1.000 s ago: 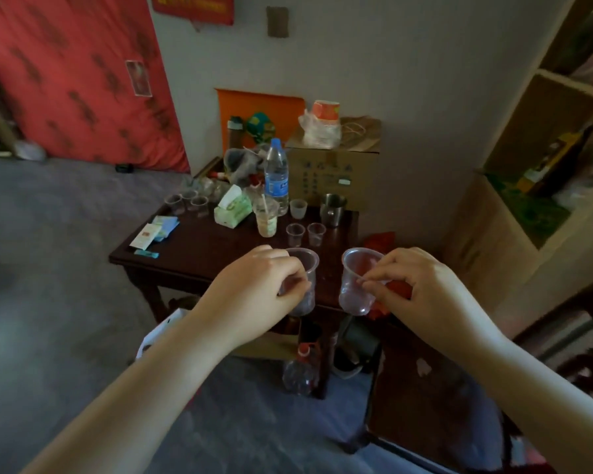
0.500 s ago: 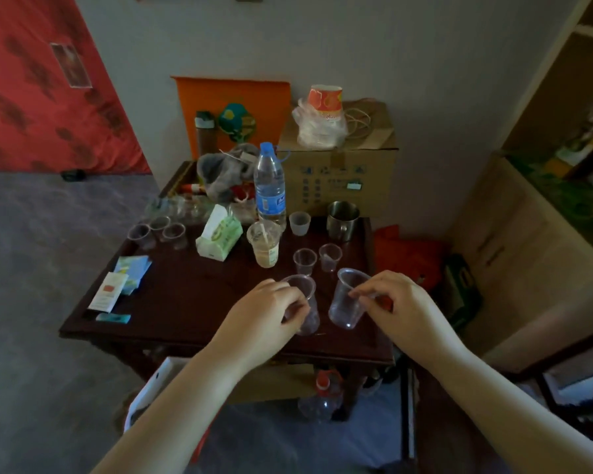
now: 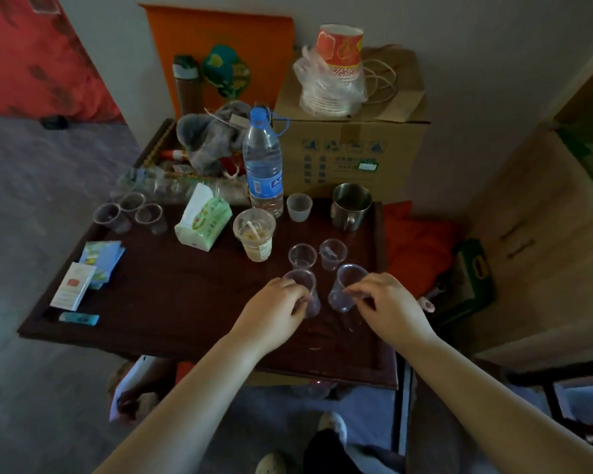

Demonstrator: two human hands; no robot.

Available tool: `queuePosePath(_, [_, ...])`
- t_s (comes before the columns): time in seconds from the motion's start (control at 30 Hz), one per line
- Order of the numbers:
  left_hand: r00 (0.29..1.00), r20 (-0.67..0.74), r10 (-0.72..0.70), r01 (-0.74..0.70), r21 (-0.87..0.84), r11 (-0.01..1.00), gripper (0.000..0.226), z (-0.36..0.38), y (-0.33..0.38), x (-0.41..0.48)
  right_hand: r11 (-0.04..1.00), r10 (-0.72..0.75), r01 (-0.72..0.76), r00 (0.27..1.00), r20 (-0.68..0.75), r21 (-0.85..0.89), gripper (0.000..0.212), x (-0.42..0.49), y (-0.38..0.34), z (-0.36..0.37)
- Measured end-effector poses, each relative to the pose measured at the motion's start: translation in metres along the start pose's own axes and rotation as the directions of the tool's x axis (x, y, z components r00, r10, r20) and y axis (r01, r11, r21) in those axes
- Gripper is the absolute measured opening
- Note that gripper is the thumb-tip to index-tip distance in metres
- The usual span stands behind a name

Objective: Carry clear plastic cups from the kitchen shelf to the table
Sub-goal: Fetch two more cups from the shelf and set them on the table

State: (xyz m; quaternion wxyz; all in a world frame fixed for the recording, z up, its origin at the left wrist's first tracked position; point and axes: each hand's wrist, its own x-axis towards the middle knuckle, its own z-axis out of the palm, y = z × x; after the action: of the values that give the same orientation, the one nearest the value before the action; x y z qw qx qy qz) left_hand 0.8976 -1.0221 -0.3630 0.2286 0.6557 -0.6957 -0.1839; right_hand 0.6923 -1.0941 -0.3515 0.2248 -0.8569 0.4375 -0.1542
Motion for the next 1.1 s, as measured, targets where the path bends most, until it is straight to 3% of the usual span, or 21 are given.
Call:
queuePosePath(0.27, [0.984,0.059,-0.165,0.167,-0.035,0.985,0.022,0.053,-0.026,0.037,0.996,-0.063,0.072,0.983,0.171,-0.048,0.024,0.044,0.062,0.035])
queuePosePath(0.63, [0.971,0.097,-0.218,0.218,0.009,0.976,0.023,0.089,-0.04,0.059,0.996,-0.088,0.089,0.976,0.198,0.001,0.023,0.061,0.092,0.069])
queuePosePath(1.1, [0.953,0.195,-0.232,0.229,0.037,0.973,0.03,0.106,-0.047,0.063,0.998,-0.053,0.058,0.984,0.172,-0.024,0.038,0.047,0.104,0.093])
